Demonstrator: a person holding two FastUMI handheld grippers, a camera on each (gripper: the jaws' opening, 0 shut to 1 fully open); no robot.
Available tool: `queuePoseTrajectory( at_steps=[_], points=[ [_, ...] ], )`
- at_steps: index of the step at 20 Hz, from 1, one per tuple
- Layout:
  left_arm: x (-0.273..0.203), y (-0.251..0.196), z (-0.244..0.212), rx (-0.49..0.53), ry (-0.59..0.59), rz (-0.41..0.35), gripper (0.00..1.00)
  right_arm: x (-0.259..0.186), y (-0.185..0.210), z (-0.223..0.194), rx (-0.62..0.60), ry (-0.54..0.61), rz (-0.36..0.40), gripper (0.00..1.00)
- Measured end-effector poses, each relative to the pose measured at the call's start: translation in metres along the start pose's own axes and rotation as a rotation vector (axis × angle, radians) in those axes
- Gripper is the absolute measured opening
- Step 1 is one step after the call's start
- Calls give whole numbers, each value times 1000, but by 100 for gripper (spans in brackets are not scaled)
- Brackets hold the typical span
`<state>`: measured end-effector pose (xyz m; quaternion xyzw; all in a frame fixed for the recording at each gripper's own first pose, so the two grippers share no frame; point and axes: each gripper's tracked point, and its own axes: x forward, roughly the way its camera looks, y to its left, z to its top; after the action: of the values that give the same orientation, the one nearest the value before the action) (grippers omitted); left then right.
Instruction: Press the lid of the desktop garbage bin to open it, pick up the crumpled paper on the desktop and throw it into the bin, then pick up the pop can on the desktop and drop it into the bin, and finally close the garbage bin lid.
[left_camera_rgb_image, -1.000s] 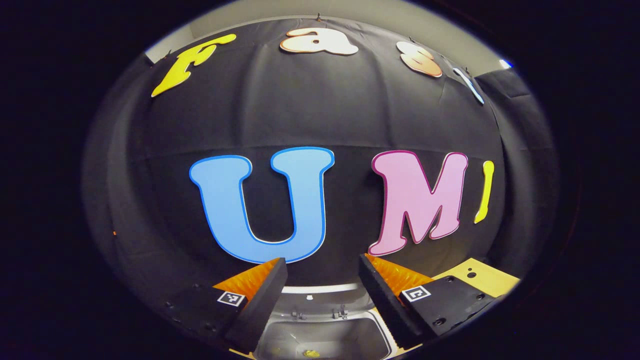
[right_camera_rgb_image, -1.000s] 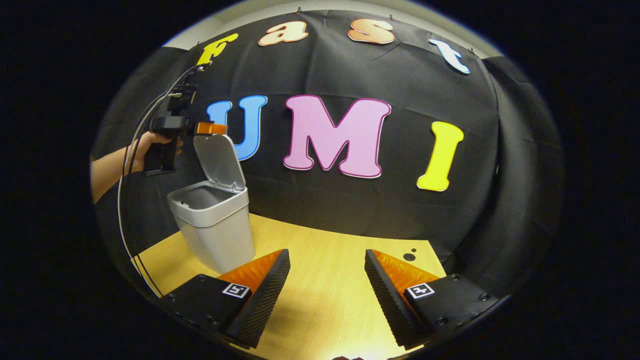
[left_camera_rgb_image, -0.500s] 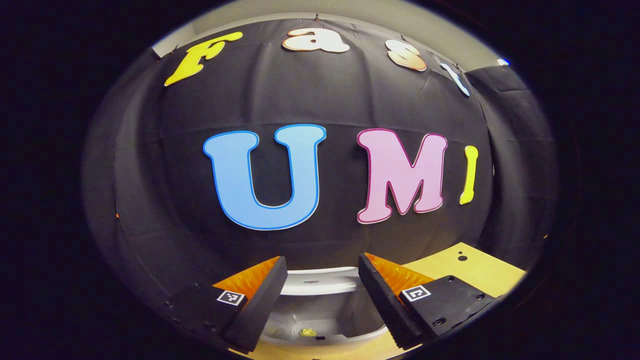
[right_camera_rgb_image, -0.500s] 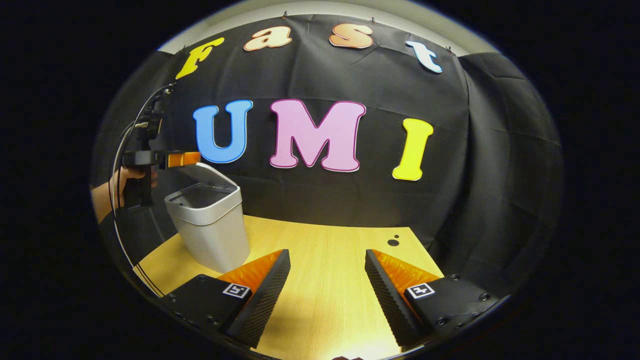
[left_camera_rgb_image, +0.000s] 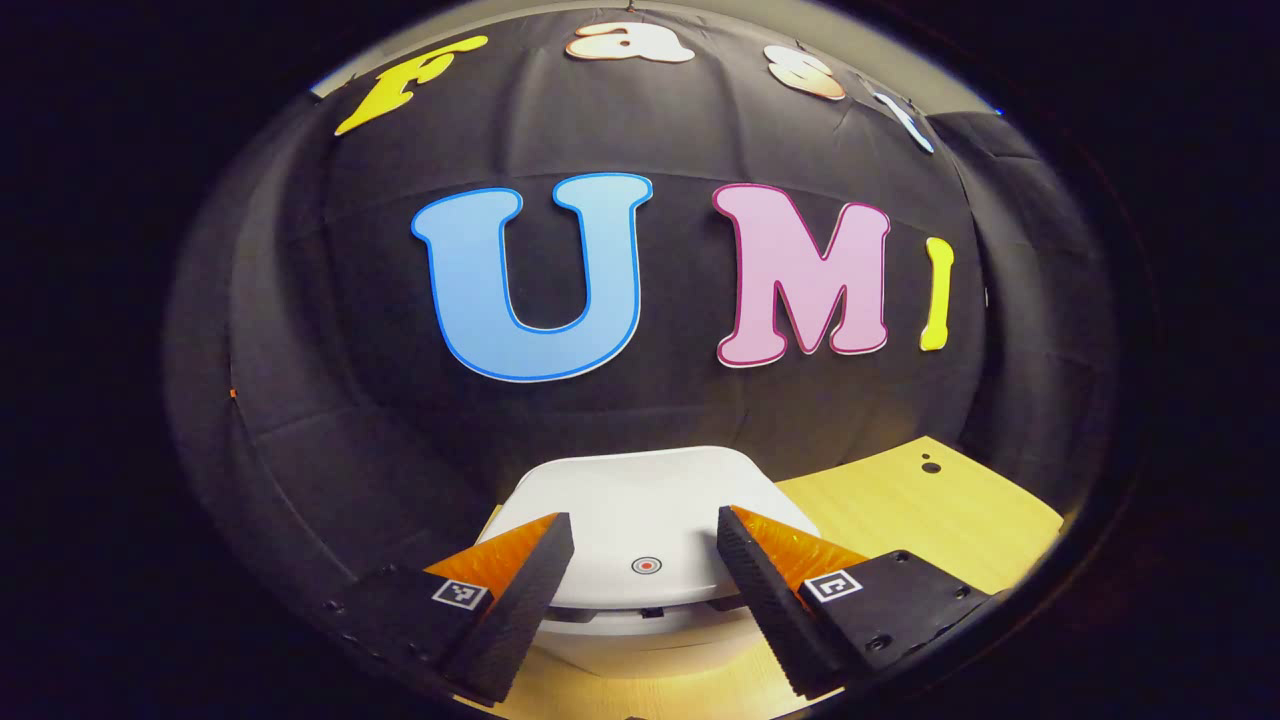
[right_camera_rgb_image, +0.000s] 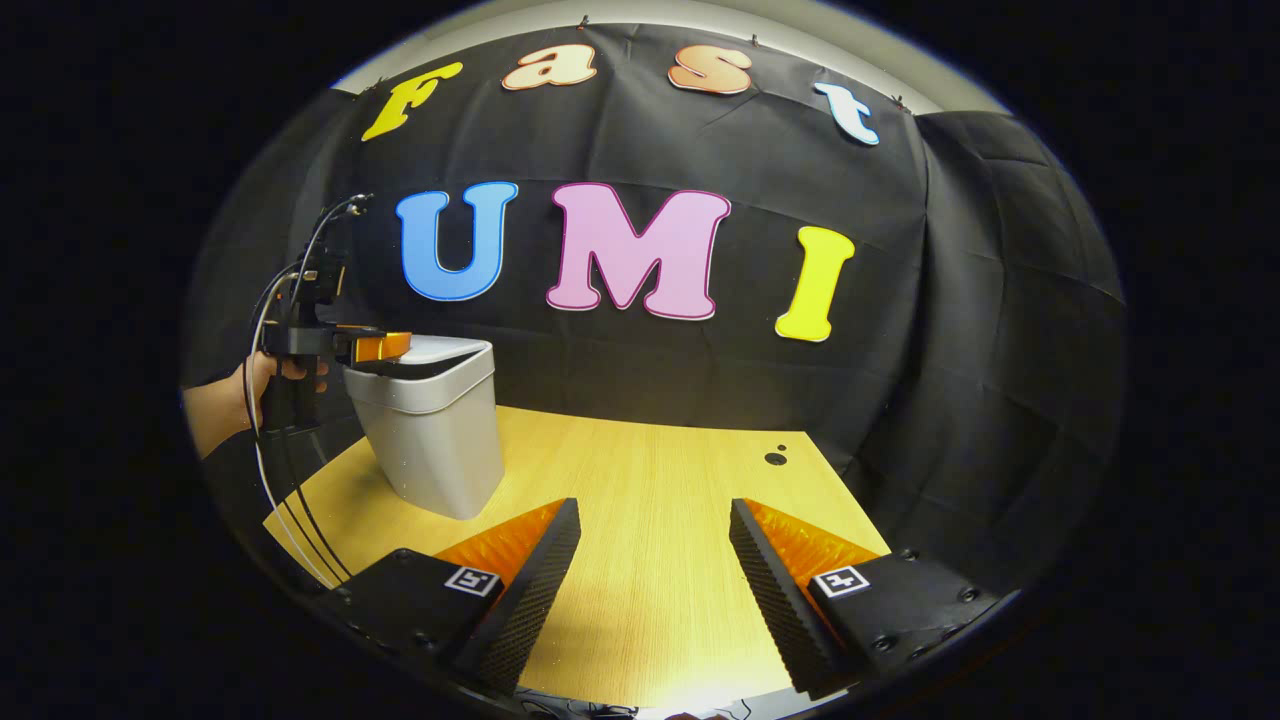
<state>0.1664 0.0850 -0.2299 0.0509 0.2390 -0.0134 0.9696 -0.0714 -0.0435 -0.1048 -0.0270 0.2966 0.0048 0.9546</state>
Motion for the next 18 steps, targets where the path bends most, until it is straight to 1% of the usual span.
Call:
queuePoseTrajectory(
  at_steps=[3,9,12,13,14,16,17,18],
  points=[
    [0,-1,-10,21,16,9,99,-8,2,-4,-5,0,-14,97],
    [-2,-3,-17,-19,-52,22,99,-19,1,-15,10,14,-25,97],
    [-1,-6,-27,-26,-36,8,100,-23,-1,-18,20,11,-32,97],
    [-6,-2,-22,-41,-51,9,99,-23,-1,-20,21,10,-35,97],
    [-5,-3,-20,-35,-81,11,100,-22,-1,-22,23,14,-34,97],
    [-10,-1,-16,-31,-96,31,100,-22,1,-25,28,14,-30,97],
    [-13,-4,-17,-46,-80,33,99,-22,3,-25,28,12,-27,97],
    [-22,-11,-21,-74,-44,15,99,-22,3,-24,26,6,-26,97]
  ],
)
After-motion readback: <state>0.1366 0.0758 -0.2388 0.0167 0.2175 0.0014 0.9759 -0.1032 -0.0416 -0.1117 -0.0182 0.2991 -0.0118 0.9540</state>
